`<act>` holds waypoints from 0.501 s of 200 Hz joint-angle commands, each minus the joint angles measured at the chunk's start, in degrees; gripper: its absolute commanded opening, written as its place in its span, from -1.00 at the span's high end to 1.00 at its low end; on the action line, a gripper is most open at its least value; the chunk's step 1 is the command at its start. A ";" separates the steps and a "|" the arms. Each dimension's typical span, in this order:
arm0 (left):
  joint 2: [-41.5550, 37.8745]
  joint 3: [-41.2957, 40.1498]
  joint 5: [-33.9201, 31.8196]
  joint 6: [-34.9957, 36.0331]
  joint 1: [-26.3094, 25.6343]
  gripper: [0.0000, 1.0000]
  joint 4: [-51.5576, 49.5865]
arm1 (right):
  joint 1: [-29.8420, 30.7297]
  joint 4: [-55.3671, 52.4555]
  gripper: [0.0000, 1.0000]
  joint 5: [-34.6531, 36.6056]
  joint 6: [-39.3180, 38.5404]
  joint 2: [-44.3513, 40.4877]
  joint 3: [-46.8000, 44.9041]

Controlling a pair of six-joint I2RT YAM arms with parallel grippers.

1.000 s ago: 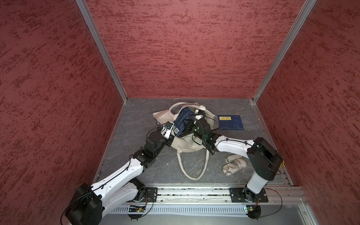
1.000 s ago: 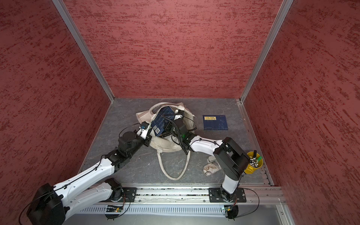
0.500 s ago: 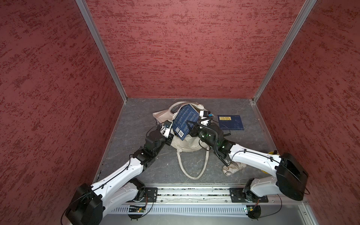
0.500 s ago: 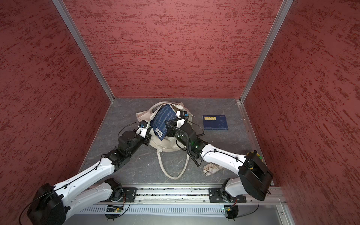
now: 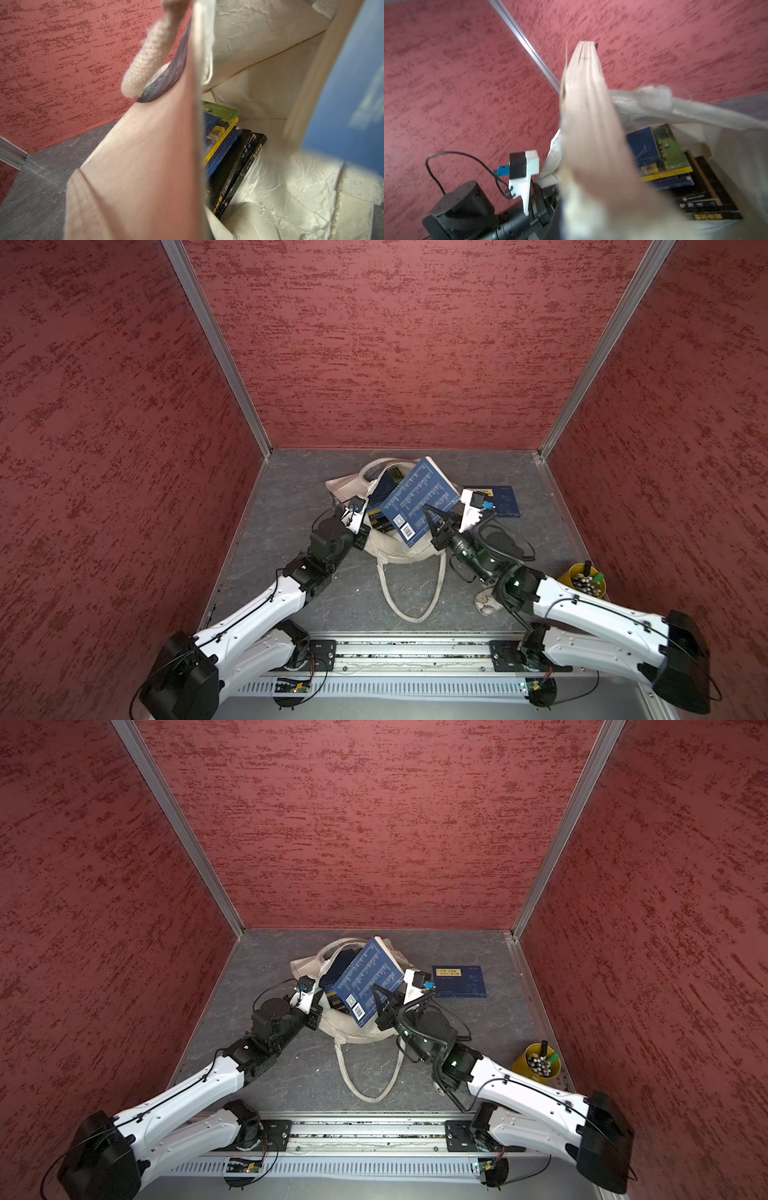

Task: Take out the books from the canvas bag
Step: Pick up the book from the canvas bag, then place the book at the center of the board.

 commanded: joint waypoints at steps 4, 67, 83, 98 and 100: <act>-0.68 3.03 -1.10 -0.54 0.17 1.00 2.86 | -0.09 0.80 1.00 12.38 -0.05 -4.25 -0.65; -0.71 3.17 -2.35 -0.74 0.12 1.00 2.47 | -3.94 -4.78 1.00 27.68 11.24 -12.52 -6.98; -0.85 3.16 -2.53 -0.74 0.07 1.00 2.39 | -6.53 -6.23 1.00 27.78 14.23 -15.35 -9.20; -0.68 3.31 -2.49 -0.72 0.08 1.00 2.16 | -8.95 -8.83 1.00 27.15 16.82 -17.25 -10.41; -0.66 3.33 -2.45 -0.76 0.08 1.00 2.09 | -9.27 -9.07 1.00 27.08 17.10 -17.46 -10.57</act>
